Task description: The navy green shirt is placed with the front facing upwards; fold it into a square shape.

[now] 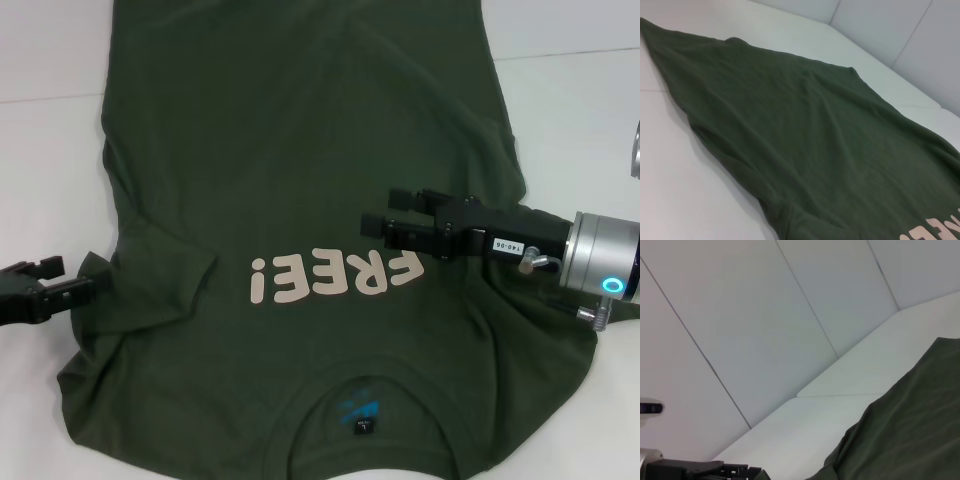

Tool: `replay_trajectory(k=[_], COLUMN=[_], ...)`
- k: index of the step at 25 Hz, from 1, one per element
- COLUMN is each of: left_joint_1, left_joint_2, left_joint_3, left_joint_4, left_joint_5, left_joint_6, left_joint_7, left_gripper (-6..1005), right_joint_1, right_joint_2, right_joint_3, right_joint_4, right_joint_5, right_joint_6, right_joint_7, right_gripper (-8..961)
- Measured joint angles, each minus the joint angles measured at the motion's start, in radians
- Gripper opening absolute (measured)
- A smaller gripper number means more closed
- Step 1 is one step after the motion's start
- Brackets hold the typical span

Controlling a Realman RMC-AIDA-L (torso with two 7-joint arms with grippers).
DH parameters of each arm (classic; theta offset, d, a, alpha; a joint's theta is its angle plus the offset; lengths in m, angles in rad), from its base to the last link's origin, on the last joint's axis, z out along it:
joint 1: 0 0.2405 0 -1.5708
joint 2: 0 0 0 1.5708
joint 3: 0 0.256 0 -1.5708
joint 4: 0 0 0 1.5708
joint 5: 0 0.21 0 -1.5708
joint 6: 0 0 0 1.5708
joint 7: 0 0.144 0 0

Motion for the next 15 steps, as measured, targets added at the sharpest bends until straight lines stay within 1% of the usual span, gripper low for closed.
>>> replay_trajectory(k=[5, 12, 15], left_joint_1=[-0.003, -0.004, -0.006], left_joint_2=[-0.007, -0.006, -0.005], left_joint_3=[0.025, 0.037, 0.038], left_joint_4=[0.0, 0.003, 0.003], left_joint_5=[0.002, 0.017, 0.022], left_joint_6=[-0.003, -0.007, -0.009], left_joint_7=[0.007, -0.013, -0.016], left_gripper=[812, 784, 640], right_joint_1=[0.0, 0.0, 0.0], right_joint_2=[0.0, 0.0, 0.0], right_joint_3=[0.0, 0.0, 0.0], right_joint_4=[-0.001, -0.001, -0.002], right_joint_5=[0.0, 0.0, 0.0], right_joint_6=[-0.001, -0.001, -0.001], right_joint_7=[0.0, 0.0, 0.0], right_gripper=[895, 895, 895])
